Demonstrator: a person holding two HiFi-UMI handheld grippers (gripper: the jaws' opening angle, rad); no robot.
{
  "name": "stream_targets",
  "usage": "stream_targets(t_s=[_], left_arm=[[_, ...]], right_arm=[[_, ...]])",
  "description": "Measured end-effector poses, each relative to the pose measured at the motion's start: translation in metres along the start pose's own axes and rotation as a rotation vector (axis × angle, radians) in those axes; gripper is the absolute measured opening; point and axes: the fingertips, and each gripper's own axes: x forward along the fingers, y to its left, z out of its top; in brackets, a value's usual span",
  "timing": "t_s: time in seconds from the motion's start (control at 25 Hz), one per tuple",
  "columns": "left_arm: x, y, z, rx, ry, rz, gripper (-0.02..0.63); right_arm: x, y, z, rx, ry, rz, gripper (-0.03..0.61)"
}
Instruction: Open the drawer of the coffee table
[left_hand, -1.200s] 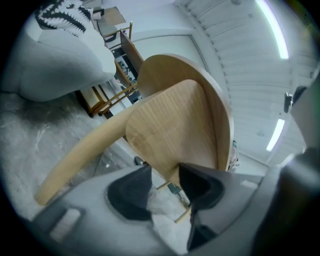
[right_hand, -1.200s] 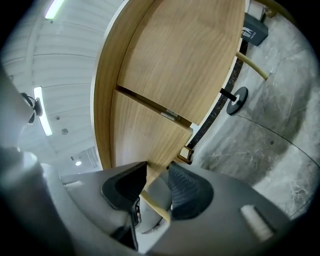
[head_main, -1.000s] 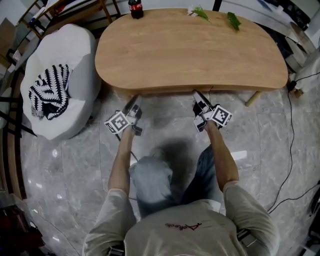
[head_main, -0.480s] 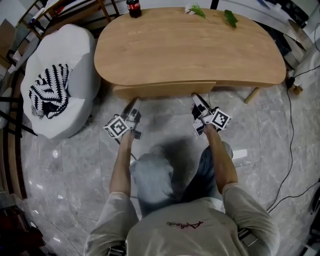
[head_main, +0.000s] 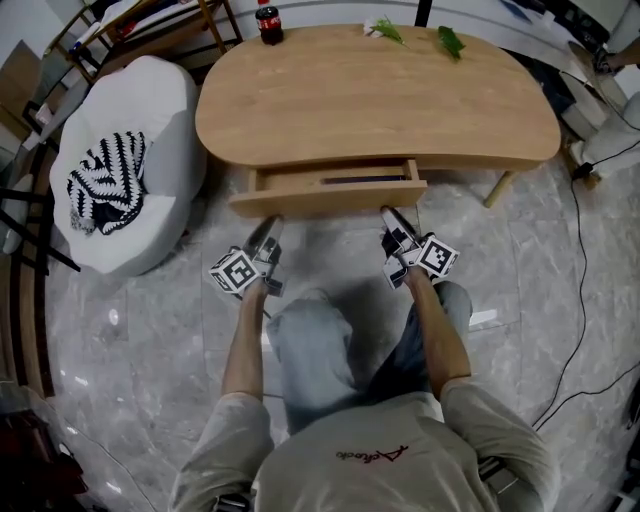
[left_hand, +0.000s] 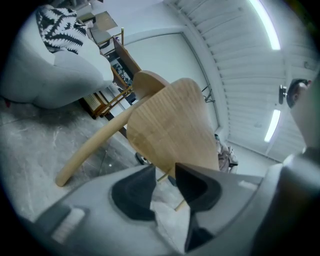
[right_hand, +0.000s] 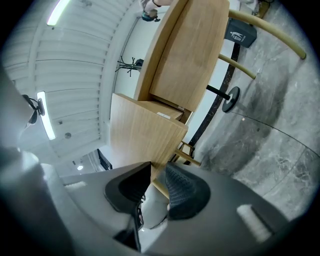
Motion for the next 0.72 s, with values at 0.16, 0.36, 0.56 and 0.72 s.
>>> stream_targets(t_s=[0.16,0.36,0.56,0.72], left_arm=[[-0.009,-0.011,-0.008,-0.001,0.003,0.004,0.114],[-0.022,-0.019,-0.017,0.0,0.005,0.015,0.114],[-0.029,-0.025,-0.019,0.006,0.0,0.018,0.114],[-0.028,-0.021,-0.022,0.035,0.017,0.041,0.103]], right_arm=[[-0.015,0.004,-0.004,0.003,0.001,-0.019,0.089],[-0.025,0.015,-0.01,0.003,0.003,-0.009,0.089],[-0.033,0.017,-0.016,0.003,0.012,-0.022,0.087],[-0.031,0.019,-0.015,-0.026,0.02,-0.02,0.087]])
